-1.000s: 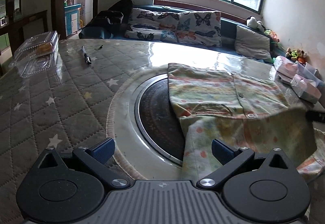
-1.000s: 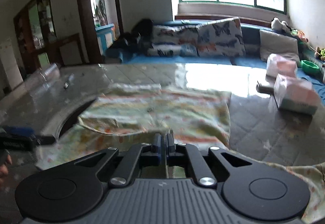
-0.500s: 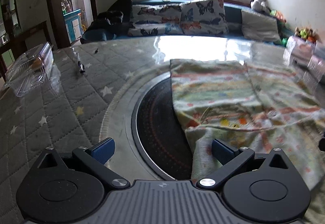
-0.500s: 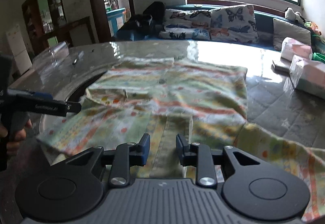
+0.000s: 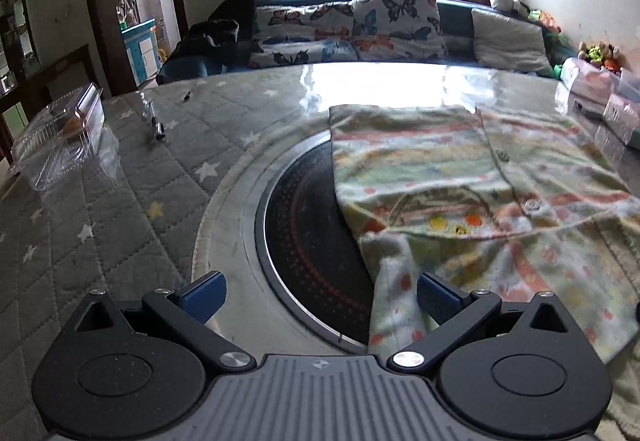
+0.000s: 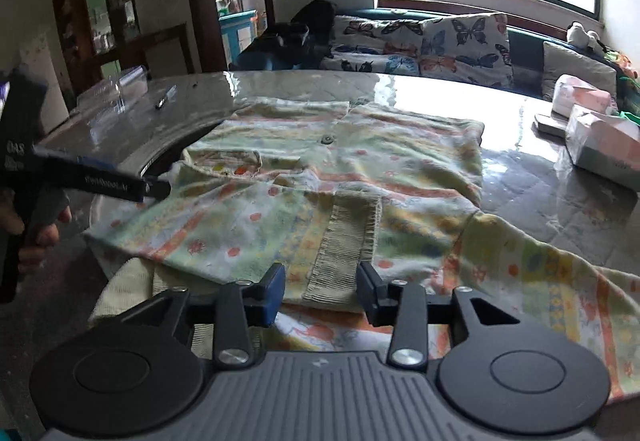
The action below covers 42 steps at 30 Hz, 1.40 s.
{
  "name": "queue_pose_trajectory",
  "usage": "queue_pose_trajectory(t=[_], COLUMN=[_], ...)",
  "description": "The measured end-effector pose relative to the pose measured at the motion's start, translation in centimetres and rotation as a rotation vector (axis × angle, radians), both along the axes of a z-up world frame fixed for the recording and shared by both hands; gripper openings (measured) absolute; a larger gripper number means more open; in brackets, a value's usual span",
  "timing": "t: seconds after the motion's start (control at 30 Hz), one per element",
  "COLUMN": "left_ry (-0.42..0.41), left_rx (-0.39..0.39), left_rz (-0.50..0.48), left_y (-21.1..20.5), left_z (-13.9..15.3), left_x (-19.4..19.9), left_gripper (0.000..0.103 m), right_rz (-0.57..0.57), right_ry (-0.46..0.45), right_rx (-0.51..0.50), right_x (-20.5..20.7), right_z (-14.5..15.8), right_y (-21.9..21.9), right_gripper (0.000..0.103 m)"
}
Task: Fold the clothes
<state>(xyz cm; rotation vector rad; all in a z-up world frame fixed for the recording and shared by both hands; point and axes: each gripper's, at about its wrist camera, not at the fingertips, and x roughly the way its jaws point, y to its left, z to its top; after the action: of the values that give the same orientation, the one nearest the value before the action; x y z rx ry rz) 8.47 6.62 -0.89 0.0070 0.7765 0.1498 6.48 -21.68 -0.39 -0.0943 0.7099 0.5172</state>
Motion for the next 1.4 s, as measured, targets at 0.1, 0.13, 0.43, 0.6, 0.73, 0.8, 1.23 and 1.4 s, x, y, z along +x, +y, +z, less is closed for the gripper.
queue_pose_trajectory(t=[0.1, 0.13, 0.43, 0.6, 0.73, 0.8, 1.23, 1.4], left_ry=[0.000, -0.003, 0.010, 0.011, 0.014, 0.017, 0.028, 0.030], left_rx=[-0.006, -0.009, -0.021, -0.020, -0.021, -0.020, -0.020, -0.021], left_rz=[0.000, 0.000, 0.008, 0.014, 0.018, 0.019, 0.023, 0.023], left_y=[-0.1, -0.2, -0.8, -0.9, -1.0, -1.1, -1.3, -1.3], left_z=[0.2, 0.3, 0.5, 0.7, 0.7, 0.7, 0.4, 0.3], left_x=[-0.3, -0.4, -0.9, -1.2, -1.4, -1.4, -1.6, -1.6], left_gripper=[0.103, 0.103, 0.103, 0.103, 0.103, 0.103, 0.103, 0.103], right_rz=[-0.047, -0.070, -0.406, -0.587, -0.682, -0.712, -0.738, -0.732], right_ry=[-0.019, -0.021, -0.038, -0.060, -0.056, -0.052, -0.041, -0.039], right_rx=[0.035, 0.040, 0.016, -0.013, -0.030, -0.034, -0.060, -0.038], right_x=[-0.7, -0.8, -1.0, -1.0, -0.5, -0.3, 0.4, 0.1], right_z=[0.7, 0.8, 0.3, 0.0, -0.6, -0.9, -2.4, -2.1], right_y=[-1.6, -2.3, -11.7, -17.2, -20.1, -21.1, -21.9, -21.7], right_gripper=[0.052, 0.053, 0.061, 0.061, 0.061, 0.061, 0.057, 0.027])
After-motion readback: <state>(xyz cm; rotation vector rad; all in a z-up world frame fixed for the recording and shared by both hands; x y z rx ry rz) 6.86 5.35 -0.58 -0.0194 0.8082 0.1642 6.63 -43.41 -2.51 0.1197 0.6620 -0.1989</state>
